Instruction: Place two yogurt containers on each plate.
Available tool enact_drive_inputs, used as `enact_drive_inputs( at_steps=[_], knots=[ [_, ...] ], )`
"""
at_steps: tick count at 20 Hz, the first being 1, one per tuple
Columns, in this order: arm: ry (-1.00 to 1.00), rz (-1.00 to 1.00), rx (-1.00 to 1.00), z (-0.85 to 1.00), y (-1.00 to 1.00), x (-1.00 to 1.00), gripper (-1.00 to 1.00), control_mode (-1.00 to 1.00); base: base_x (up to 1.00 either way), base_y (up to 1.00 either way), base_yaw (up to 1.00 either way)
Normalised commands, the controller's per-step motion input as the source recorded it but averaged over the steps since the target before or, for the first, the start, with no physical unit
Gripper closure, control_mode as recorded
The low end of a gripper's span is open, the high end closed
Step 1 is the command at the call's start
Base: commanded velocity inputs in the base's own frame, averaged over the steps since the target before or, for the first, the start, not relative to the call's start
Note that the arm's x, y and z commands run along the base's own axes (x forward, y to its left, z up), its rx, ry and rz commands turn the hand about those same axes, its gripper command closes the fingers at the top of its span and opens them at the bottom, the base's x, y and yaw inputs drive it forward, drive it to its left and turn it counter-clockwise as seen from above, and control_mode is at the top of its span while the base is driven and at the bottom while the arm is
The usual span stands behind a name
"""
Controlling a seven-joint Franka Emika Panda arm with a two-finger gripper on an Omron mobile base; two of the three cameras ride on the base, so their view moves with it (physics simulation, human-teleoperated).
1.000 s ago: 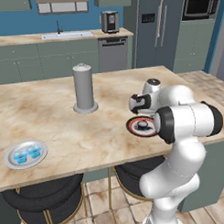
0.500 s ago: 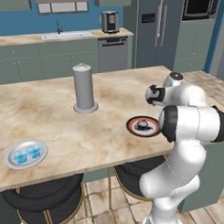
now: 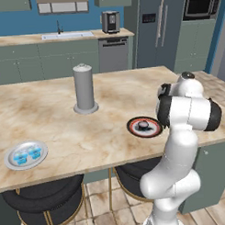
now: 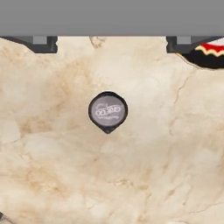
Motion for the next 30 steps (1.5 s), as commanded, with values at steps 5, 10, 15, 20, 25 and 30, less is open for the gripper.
enact_drive_inputs(
  at_steps=[5, 10, 15, 20, 25, 30],
  knots=[
    [0.09, 0.00, -0.04, -0.42, 0.00, 0.08, -1.00, -1.00, 0.00, 0.00, 0.00],
    [0.01, 0.00, 0.00, -0.27, -0.10, 0.11, -1.00, -1.00, 0.00, 0.00, 0.00],
    [0.01, 0.00, 0.06, -0.04, -0.33, 0.33, -1.00, -1.00, 0.00, 0.00, 0.00],
    [0.02, 0.00, 0.08, 0.00, -0.20, 0.17, -1.00, -1.00, 0.00, 0.00, 0.00],
    [0.04, 0.00, 0.05, -0.10, 0.00, 0.10, -1.00, -1.00, 0.00, 0.00, 0.00],
    [0.07, 0.00, 0.01, -0.33, 0.03, 0.08, -1.00, -1.00, 0.00, 0.00, 0.00]
  ],
)
